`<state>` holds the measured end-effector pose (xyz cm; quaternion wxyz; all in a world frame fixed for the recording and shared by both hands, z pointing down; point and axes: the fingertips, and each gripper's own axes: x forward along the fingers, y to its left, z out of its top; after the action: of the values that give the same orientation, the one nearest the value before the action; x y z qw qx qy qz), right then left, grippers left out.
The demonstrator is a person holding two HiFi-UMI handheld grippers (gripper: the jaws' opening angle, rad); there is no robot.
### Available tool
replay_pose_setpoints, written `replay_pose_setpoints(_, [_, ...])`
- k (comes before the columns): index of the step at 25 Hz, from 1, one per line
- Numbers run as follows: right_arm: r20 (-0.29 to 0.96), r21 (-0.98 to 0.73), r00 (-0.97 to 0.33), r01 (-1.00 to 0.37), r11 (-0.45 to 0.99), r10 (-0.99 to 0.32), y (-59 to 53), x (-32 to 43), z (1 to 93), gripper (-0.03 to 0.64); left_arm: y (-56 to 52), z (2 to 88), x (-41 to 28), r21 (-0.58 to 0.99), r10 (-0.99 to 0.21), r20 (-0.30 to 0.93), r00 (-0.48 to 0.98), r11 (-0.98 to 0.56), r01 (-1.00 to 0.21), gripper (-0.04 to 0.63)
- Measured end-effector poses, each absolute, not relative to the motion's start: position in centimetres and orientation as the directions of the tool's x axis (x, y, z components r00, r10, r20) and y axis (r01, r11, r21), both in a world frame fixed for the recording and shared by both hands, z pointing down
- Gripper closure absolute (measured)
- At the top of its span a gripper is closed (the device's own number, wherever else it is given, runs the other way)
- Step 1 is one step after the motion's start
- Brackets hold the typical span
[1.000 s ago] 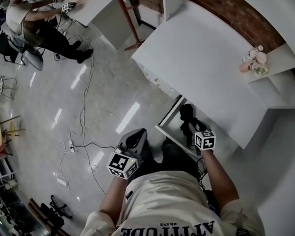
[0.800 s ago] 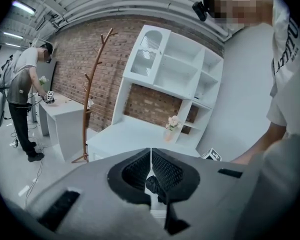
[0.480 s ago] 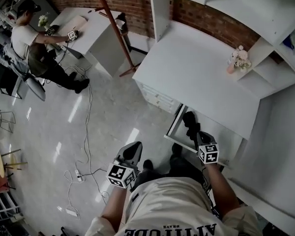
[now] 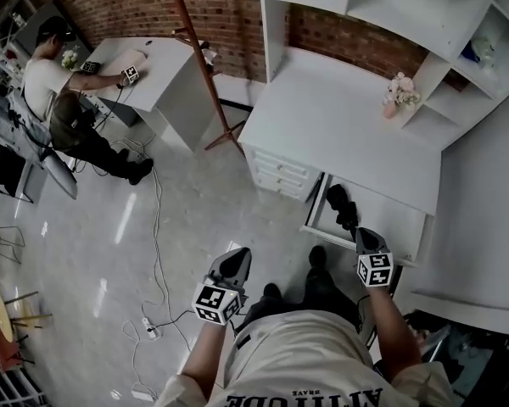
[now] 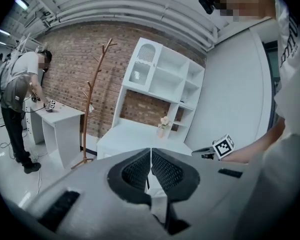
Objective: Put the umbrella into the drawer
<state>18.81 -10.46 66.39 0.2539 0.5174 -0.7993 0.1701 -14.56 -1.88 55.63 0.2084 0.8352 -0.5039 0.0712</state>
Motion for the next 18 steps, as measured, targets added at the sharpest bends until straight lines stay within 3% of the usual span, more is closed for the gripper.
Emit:
replay_pose_setpoints(8, [0.503, 0.002, -0.259, -0.954, 0.301, -0.824, -4.8, 18.9, 61.3, 0.586, 0.5, 56.1, -15.0, 0.276, -0.734, 0.341, 0.587, -0.518, -0.809, 0.568])
replay_pose_setpoints(18, [0.370, 0.011, -0.240, -0.965, 0.262, -0.897, -0.3, 23.5, 54.8, 0.586, 0.5, 53.3, -7.6, 0.226, -0.705, 0.283, 0.651, -0.610, -0.759, 0.569])
